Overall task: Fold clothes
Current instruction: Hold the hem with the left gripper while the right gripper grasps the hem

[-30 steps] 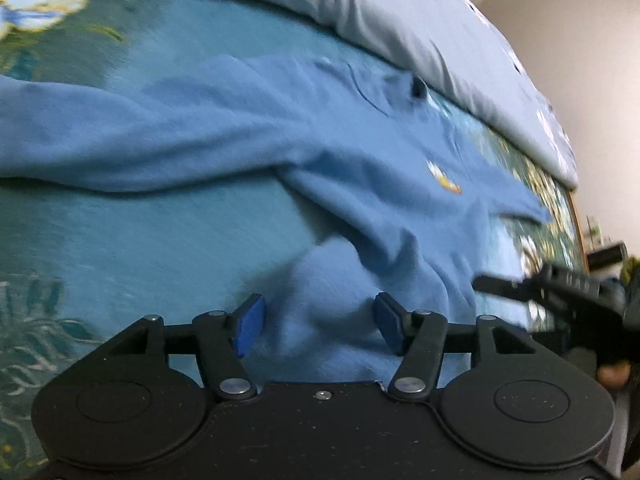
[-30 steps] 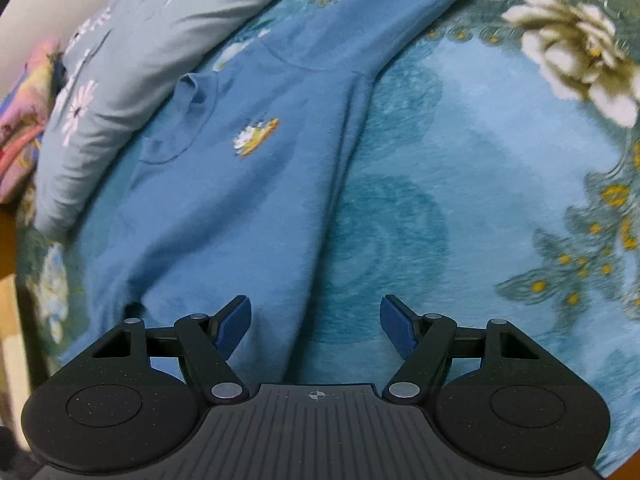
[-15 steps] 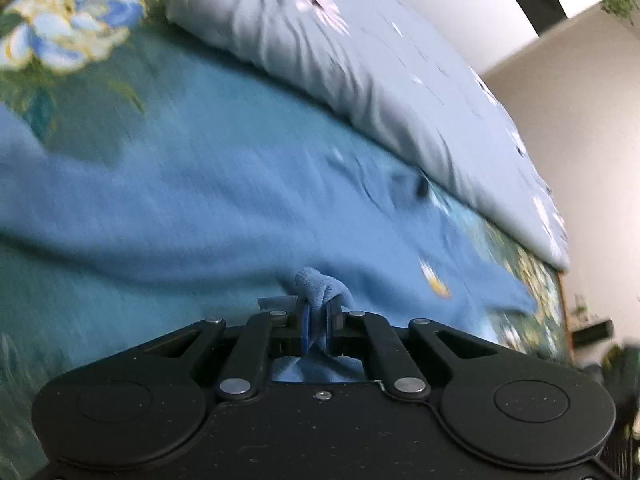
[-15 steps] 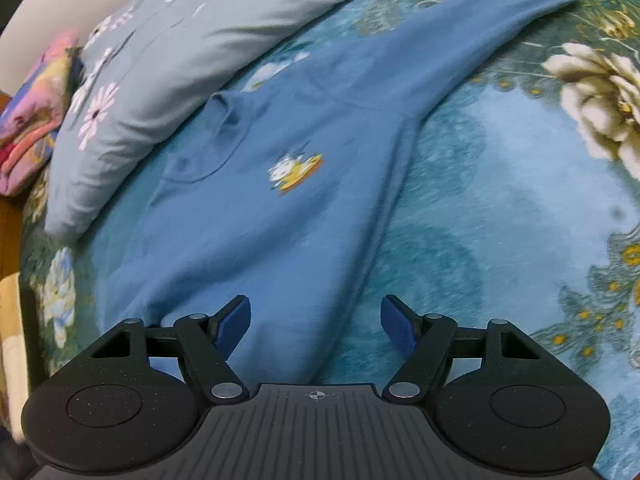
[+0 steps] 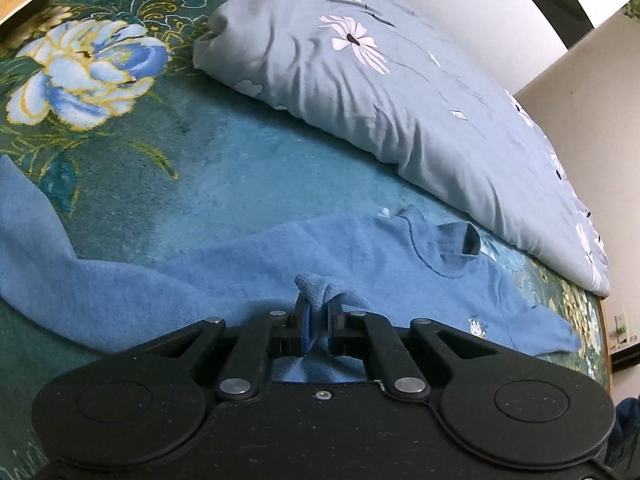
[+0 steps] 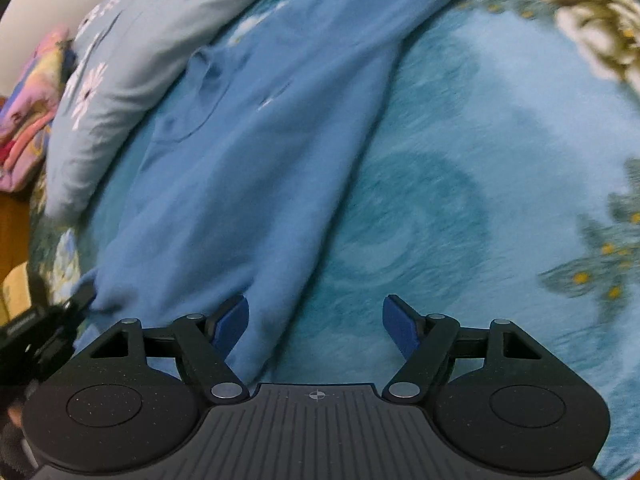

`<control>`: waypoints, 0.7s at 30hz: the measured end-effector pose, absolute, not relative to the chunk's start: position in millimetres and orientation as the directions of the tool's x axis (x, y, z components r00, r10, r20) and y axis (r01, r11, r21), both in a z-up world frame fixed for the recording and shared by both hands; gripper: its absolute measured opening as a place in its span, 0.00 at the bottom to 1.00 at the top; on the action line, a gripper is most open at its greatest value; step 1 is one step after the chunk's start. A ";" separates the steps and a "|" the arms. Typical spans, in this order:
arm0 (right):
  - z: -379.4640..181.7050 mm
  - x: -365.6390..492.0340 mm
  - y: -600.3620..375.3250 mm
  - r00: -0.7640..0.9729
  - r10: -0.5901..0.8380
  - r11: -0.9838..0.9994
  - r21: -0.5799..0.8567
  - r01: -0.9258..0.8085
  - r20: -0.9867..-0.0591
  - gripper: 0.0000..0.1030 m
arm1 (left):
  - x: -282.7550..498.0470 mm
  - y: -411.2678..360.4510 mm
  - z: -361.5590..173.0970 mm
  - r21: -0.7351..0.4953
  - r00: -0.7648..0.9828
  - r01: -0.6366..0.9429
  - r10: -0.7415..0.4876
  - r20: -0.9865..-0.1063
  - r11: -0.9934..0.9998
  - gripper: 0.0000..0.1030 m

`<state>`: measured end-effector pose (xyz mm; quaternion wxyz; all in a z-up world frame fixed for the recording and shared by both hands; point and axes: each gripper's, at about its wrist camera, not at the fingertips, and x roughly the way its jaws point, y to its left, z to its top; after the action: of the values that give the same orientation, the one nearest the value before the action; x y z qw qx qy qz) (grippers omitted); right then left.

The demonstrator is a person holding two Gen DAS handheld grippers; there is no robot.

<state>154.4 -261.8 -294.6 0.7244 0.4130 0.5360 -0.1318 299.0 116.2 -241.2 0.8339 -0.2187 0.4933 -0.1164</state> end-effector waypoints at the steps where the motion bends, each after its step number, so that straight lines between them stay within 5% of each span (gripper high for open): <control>1: -296.2 157.8 -257.9 0.394 0.259 0.628 0.463 0.625 -0.882 0.70 | 298.8 115.3 -240.5 -0.478 0.487 -0.020 -0.409 -0.772 0.878 0.05; 9: -302.5 179.7 -245.2 0.394 0.257 0.644 0.461 0.611 -0.882 0.47 | 288.3 118.6 -229.5 -0.478 0.486 -0.019 -0.410 -0.772 0.878 0.05; 11: -303.8 182.1 -247.5 0.387 0.248 0.637 0.450 0.626 -0.888 0.15 | 284.1 119.0 -226.8 -0.478 0.485 -0.022 -0.409 -0.773 0.878 0.05; 13: -303.5 183.1 -252.1 0.370 0.240 0.638 0.433 0.637 -0.898 0.04 | 279.4 119.0 -223.9 -0.482 0.484 -0.028 -0.410 -0.773 0.876 0.05; 21: -262.1 171.8 -274.4 0.361 0.118 0.786 0.309 0.535 -0.925 0.03 | 229.4 106.9 -214.1 -0.495 0.411 0.000 -0.451 -0.792 0.869 0.05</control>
<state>171.8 -274.4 -262.1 0.7694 0.2975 0.5487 -0.1356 229.4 106.9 -214.1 0.8120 -0.2150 0.5246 -0.1388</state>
